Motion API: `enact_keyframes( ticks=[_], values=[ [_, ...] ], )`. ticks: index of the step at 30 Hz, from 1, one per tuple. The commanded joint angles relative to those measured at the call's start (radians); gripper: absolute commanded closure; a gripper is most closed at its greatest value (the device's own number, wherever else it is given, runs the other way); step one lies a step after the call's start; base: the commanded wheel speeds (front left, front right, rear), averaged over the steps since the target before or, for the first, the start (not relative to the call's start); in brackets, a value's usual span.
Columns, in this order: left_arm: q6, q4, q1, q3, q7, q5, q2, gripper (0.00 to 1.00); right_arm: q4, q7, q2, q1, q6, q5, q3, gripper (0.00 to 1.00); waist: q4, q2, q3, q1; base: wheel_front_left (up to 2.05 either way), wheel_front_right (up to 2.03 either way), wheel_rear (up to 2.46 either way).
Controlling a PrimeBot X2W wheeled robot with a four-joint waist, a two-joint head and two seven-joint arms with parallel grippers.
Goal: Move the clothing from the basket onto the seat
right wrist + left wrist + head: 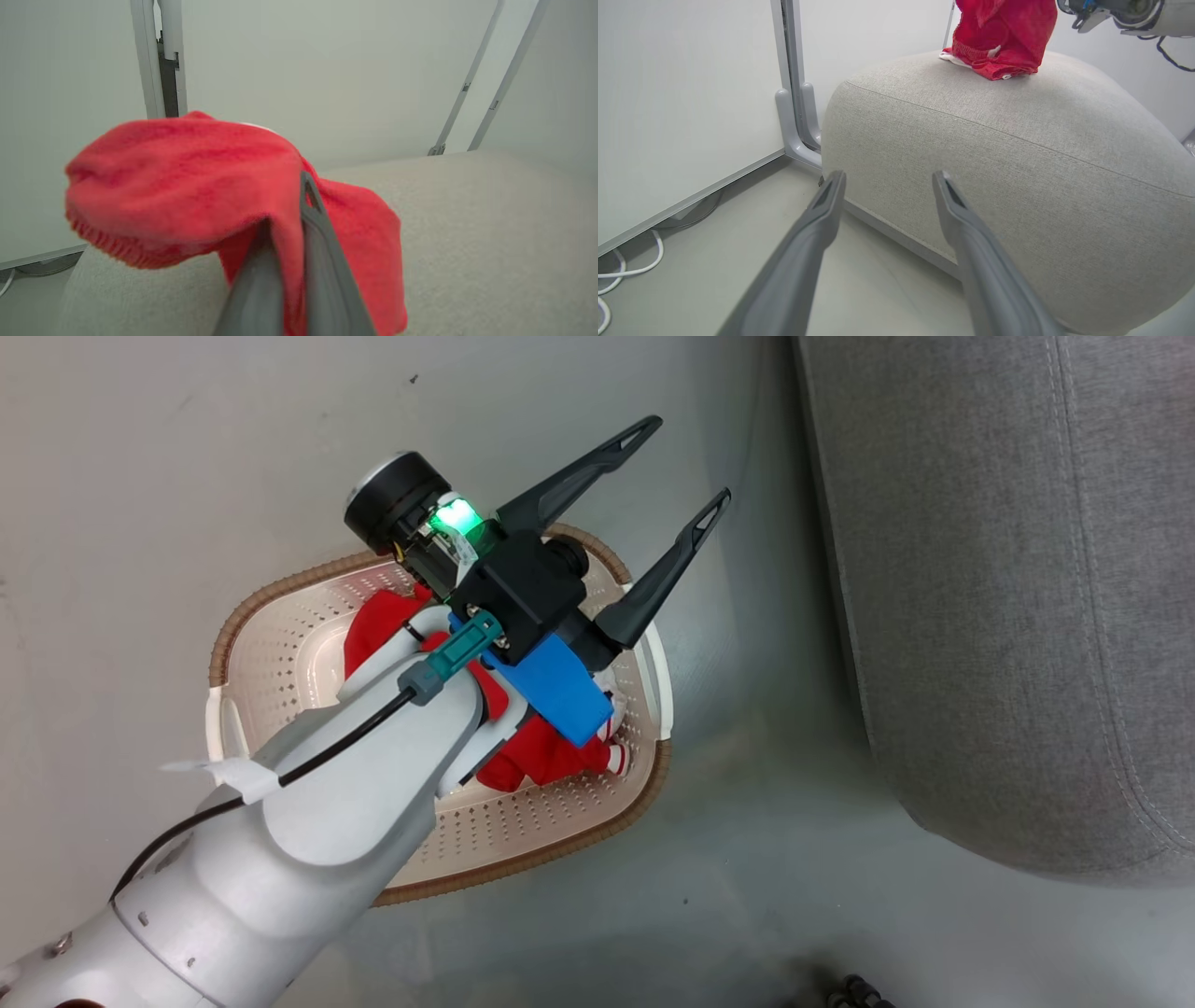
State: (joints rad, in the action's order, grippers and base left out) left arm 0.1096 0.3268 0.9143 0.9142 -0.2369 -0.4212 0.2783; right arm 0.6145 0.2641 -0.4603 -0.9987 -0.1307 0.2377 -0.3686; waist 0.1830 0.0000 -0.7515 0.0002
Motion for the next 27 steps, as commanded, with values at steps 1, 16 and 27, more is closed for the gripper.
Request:
enact_keyframes(
  ticks=[1,16,27],
  values=[
    [0.005,0.002,0.02,-0.003,-0.006,0.001,-0.002,0.0,0.03,0.001,0.007,0.024,0.0,0.017,0.003,1.0,-0.004,0.0,-0.002,-0.0002,0.0,0.0,0.0],
    [0.0,0.029,0.0,-0.012,-0.025,0.002,-0.017,0.0,0.214,0.001,0.02,0.105,0.0,0.08,0.098,0.0,-0.011,0.0,0.047,-0.0002,0.0,0.0,0.0],
    [-0.002,0.015,-0.121,-0.076,-0.029,-0.002,-0.05,0.0,0.166,0.001,0.059,0.369,0.0,0.023,0.097,0.0,-0.017,0.0,0.247,-0.0002,0.0,0.0,0.0]
  ],
)
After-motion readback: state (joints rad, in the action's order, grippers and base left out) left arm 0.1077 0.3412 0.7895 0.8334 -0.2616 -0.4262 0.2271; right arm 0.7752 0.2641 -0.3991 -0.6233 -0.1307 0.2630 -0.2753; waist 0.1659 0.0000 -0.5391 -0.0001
